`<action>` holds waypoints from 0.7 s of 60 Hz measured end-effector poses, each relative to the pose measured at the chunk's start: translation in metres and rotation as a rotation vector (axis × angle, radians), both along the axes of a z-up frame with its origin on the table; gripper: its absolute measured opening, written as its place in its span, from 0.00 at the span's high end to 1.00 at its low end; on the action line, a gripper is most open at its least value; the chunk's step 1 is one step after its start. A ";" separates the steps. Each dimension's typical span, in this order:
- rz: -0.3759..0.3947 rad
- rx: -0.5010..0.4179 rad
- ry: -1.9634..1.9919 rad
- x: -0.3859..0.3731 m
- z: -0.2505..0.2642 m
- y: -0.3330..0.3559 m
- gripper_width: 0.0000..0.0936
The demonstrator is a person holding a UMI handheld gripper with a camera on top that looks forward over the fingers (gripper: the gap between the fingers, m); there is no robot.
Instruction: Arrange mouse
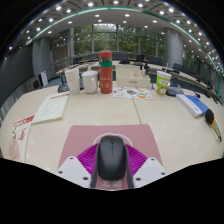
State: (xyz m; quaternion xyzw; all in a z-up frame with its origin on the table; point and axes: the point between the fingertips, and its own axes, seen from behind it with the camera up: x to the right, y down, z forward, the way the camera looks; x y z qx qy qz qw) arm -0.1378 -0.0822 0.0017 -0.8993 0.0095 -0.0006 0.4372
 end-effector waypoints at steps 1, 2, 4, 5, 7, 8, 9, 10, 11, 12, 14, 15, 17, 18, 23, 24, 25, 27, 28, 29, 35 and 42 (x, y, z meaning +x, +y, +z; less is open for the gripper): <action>0.000 -0.006 0.005 -0.001 -0.003 -0.001 0.55; 0.001 -0.011 0.010 -0.001 -0.005 -0.002 0.54; -0.002 -0.024 0.020 -0.001 -0.009 -0.004 0.51; -0.003 -0.029 0.024 -0.001 -0.011 -0.006 0.49; -0.005 -0.033 0.028 -0.001 -0.010 -0.008 0.42; -0.006 -0.034 0.027 -0.001 -0.009 -0.010 0.35; -0.004 -0.037 0.025 -0.001 -0.008 -0.012 0.28; -0.003 -0.037 0.025 -0.001 -0.006 -0.014 0.20; -0.001 -0.035 0.024 -0.002 -0.004 -0.016 0.12; -0.001 -0.032 0.022 -0.002 -0.001 -0.019 0.06; -0.006 -0.021 0.016 -0.001 0.008 -0.022 0.11; -0.009 -0.014 0.012 0.000 0.013 -0.025 0.11; -0.015 -0.001 0.003 0.001 0.024 -0.032 0.09; -0.016 0.003 0.000 0.001 0.029 -0.037 0.08; -0.026 0.019 -0.006 0.000 0.059 -0.064 0.09; -0.028 0.022 -0.006 -0.001 0.065 -0.070 0.09; -0.029 0.026 -0.007 -0.001 0.072 -0.077 0.09; -0.030 0.034 -0.010 -0.002 0.085 -0.092 0.08; -0.030 0.037 -0.012 -0.003 0.091 -0.100 0.08; -0.031 0.041 -0.014 -0.004 0.098 -0.108 0.09; -0.035 0.065 -0.035 -0.007 0.135 -0.162 0.09; -0.040 0.087 -0.061 -0.011 0.167 -0.225 0.08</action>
